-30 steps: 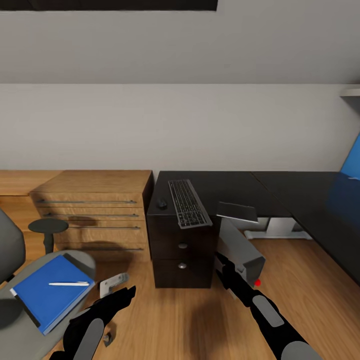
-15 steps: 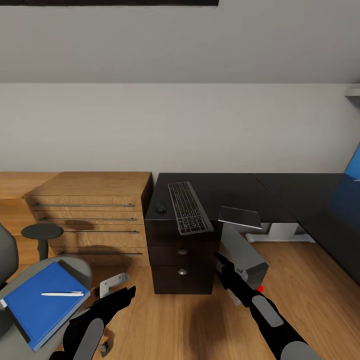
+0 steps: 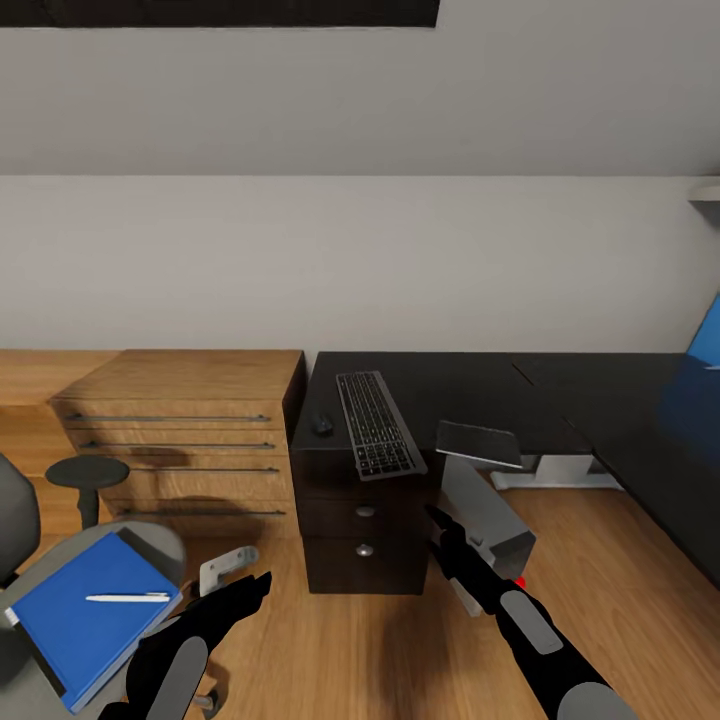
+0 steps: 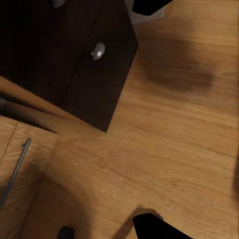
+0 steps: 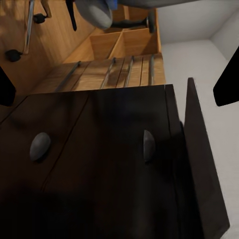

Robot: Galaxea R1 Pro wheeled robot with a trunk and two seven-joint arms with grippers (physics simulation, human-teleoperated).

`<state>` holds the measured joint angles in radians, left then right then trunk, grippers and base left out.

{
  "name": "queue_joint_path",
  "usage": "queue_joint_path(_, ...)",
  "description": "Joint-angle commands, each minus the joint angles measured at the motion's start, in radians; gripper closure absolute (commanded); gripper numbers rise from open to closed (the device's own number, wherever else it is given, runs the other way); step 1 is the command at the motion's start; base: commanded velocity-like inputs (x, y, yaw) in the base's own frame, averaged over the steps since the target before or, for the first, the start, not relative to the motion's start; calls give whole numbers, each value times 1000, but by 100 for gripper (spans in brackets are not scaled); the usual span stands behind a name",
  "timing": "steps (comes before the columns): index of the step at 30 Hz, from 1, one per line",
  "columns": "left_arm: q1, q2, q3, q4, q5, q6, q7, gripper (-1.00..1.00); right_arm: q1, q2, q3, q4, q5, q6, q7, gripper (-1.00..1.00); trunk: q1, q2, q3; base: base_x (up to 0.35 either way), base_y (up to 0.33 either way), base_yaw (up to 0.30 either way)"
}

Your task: In the bedroom, organize the workspace by keeping the computer under the desk, ensuring the monitor is on the desk, placing the keyboard on the desk next to the monitor, placing the mouse on the desk next to the keyboard, moving the folder from the swivel chair onto the desk next to the mouse, stacking the notebook on top of the folder with the pen on top of the notebook, and positioning the swivel chair next to the desk.

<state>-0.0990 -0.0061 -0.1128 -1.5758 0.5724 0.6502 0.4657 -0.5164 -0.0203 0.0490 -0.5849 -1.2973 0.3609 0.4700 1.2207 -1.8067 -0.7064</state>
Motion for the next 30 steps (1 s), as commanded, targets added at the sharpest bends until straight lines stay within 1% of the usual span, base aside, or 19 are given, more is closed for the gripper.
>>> queue_joint_path(1, -1, 0, -1, -1, 11, 2, 10, -100, -1, -1, 5, 0, -10, 2, 1, -100, -4, 7, 2, 0, 0, 0)
queue_joint_path(18, -1, 0, -1, 0, 12, 2, 10, -100, -1, 2, 6, 0, -5, 1, 1, -100, -69, 126, 56, 0, 0, 0)
queue_joint_path(23, -1, 1, 0, 0, 17, 2, 10, -100, -1, 2, 7, 0, -5, 2, 0, -100, -69, 126, 56, 0, 0, 0)
queue_joint_path(24, -1, 2, 1, 0, 31, 2, 10, -100, -1, 2, 7, 0, -5, 3, 0, -100, -69, 126, 56, 0, 0, 0)
queue_joint_path(25, -1, 2, 1, 0, 38, 2, 10, -100, -1, 2, 7, 0, -5, 3, -1, -100, -69, 126, 56, 0, 0, 0)
queue_joint_path(30, -1, 3, 1, 0, 48, 2, 10, -100, -1, 2, 8, 0, -5, 3, 0, -100, -69, 126, 56, 101, 3, 0)
